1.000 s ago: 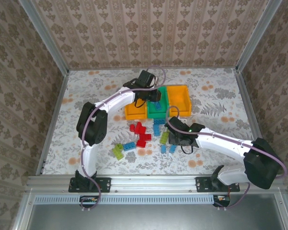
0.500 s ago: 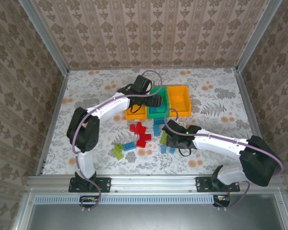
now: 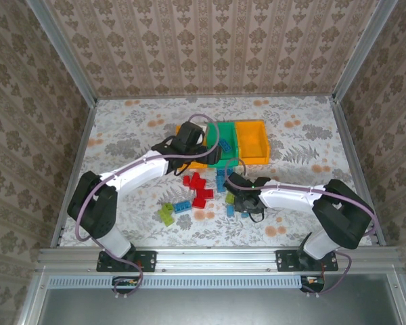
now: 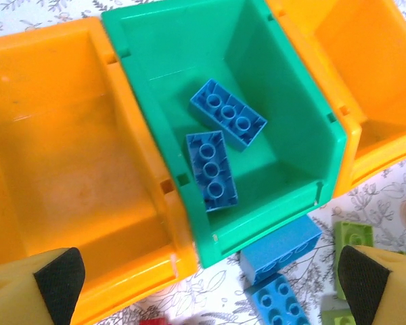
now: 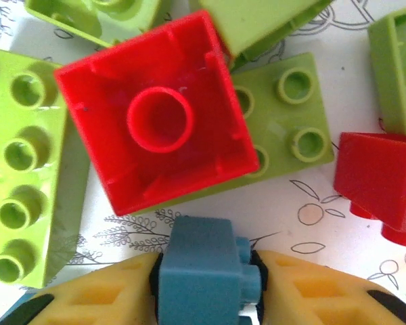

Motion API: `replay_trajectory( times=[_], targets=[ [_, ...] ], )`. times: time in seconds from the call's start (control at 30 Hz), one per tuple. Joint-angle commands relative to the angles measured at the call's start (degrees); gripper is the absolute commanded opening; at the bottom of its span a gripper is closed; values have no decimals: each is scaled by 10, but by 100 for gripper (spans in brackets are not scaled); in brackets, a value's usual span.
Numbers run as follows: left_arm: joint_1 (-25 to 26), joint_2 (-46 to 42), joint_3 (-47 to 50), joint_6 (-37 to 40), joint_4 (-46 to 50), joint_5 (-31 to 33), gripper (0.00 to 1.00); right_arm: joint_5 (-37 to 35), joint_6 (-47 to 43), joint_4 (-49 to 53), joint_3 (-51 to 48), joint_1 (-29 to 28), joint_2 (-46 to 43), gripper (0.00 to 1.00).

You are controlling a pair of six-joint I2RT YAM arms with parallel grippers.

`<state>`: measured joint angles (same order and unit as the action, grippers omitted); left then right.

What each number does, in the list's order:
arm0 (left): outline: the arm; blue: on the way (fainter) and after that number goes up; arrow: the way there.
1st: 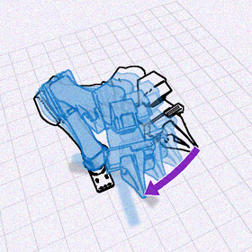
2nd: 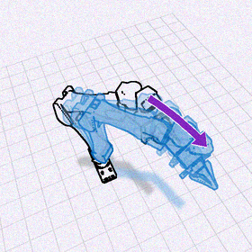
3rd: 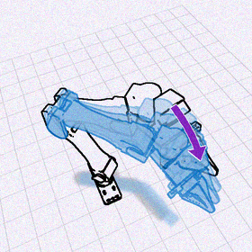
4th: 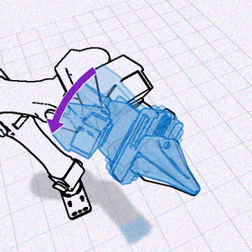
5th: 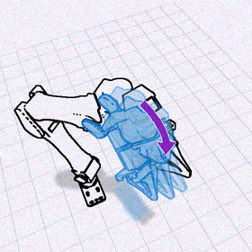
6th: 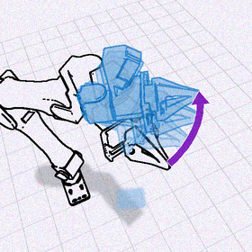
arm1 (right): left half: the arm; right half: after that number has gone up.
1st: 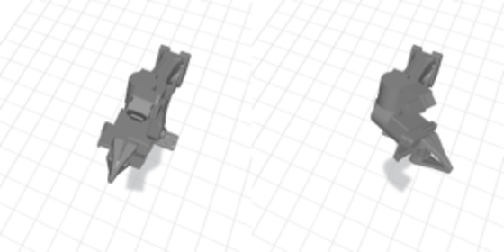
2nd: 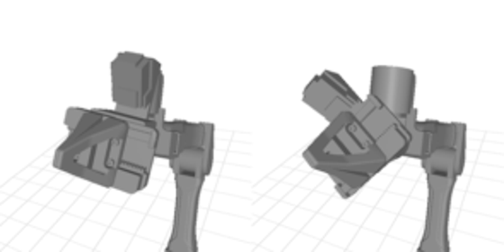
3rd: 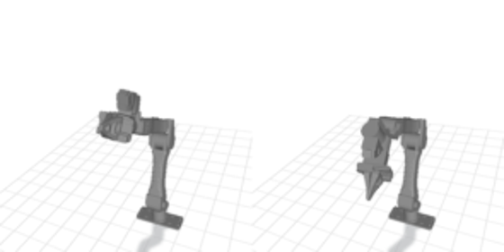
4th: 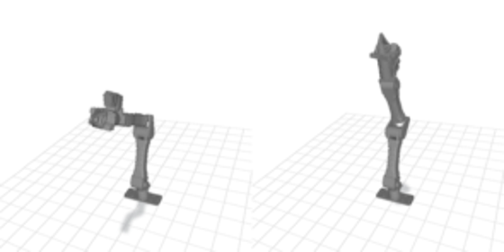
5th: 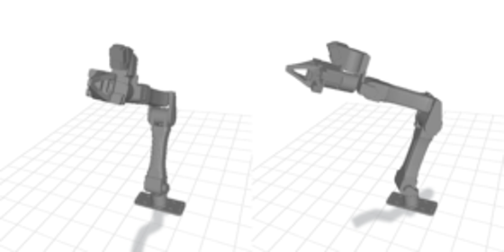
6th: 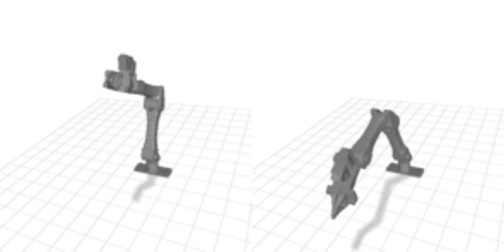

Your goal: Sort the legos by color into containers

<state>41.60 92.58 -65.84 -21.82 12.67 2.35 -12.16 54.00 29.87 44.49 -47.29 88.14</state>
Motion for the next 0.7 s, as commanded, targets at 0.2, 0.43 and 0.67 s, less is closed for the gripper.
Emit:
replay_trajectory(
  times=[0.2, 0.43, 0.67],
  targets=[
    [3, -45, 39, 9, -23, 32, 100, -9, -2, 27, 22, -8, -57, 24],
    [11, -73, 68, 15, -16, 48, 100, -29, -81, 52, 94, 25, -144, 24],
    [32, -113, 109, 20, -6, 64, 100, 9, -174, -9, 185, 93, -75, 24]
  ],
)
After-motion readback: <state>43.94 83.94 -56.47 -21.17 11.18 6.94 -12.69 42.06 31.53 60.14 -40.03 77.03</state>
